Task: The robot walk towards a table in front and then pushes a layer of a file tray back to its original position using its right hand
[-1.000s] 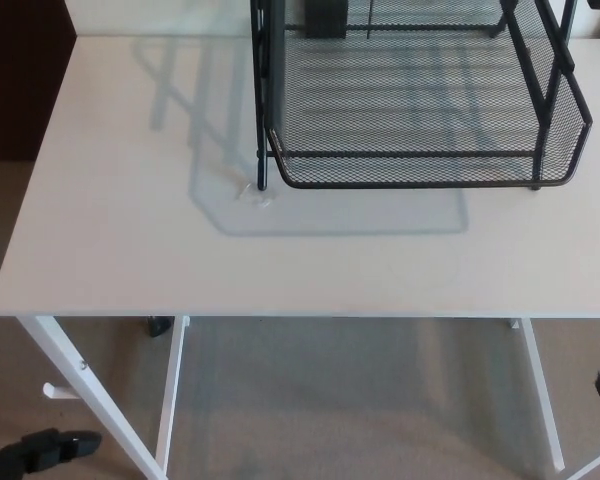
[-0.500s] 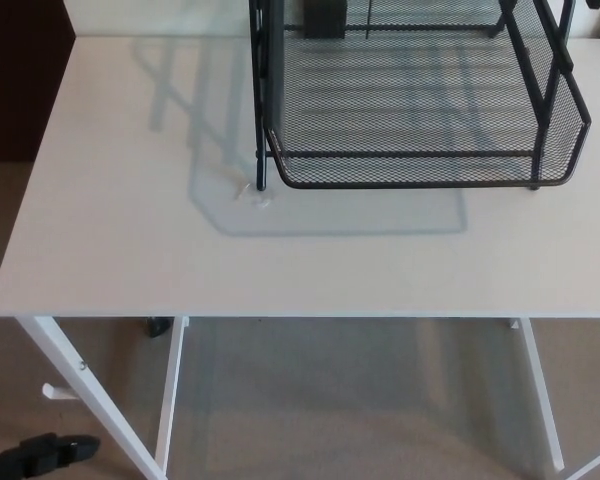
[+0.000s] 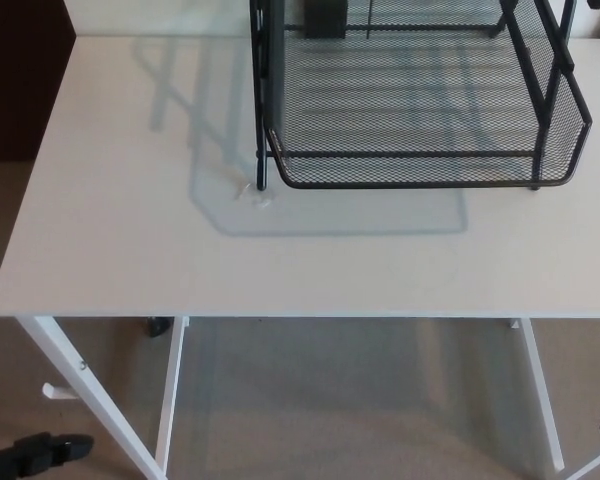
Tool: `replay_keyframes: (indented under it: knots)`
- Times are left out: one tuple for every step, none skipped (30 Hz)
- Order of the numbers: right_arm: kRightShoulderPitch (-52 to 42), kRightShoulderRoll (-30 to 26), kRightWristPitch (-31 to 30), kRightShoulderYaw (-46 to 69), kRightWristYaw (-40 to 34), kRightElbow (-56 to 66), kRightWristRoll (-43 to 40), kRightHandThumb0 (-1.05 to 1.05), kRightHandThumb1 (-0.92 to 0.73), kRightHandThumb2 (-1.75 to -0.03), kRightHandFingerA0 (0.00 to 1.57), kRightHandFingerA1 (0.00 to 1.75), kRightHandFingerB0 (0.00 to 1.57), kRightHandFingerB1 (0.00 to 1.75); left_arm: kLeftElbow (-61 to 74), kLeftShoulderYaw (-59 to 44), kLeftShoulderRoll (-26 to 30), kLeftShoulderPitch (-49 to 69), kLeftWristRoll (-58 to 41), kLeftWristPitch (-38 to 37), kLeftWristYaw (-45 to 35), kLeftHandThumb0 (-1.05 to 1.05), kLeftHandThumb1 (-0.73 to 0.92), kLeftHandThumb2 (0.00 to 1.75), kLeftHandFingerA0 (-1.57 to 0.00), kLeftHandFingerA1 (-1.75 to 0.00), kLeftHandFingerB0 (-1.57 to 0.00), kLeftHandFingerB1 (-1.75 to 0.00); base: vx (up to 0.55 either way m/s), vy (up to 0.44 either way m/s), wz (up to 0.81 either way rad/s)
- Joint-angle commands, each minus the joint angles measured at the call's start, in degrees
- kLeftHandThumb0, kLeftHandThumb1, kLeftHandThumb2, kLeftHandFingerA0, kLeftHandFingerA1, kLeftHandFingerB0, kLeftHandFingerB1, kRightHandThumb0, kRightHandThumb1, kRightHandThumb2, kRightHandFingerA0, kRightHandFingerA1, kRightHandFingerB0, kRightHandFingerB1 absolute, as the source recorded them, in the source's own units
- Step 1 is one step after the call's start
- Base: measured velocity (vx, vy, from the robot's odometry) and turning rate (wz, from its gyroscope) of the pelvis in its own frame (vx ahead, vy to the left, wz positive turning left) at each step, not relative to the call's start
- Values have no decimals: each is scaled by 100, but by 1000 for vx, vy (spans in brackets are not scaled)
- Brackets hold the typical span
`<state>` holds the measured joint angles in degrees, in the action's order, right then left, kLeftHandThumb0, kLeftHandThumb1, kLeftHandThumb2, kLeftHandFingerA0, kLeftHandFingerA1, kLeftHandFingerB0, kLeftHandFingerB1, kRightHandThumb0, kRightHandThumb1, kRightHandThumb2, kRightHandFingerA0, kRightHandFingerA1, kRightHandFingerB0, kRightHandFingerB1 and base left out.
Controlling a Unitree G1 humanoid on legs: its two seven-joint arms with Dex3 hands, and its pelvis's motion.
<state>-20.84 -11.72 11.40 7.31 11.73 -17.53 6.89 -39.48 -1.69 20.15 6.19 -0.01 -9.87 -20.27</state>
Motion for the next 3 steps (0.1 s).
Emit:
replay_keyframes:
  knots:
    - [-1,-125,-110,-37,53,-35,-123,-68,-46,-81,0,17,0,10,-110,-7,115,-42,98,-197,39,-16,54,56,-55,-42,-41,-37,0,0,0]
    - [-1,-120,-124,-37,46,-28,-136,-67,-45,-80,0,18,0,11,-116,-8,112,-46,91,-185,40,-15,54,56,-55,-42,-41,-37,0,0,0]
    - [10,-126,-98,-40,57,-58,-147,-67,-46,-80,0,18,0,10,-152,-9,111,-54,88,-235,35,-15,54,56,-55,-42,-41,-37,0,0,0]
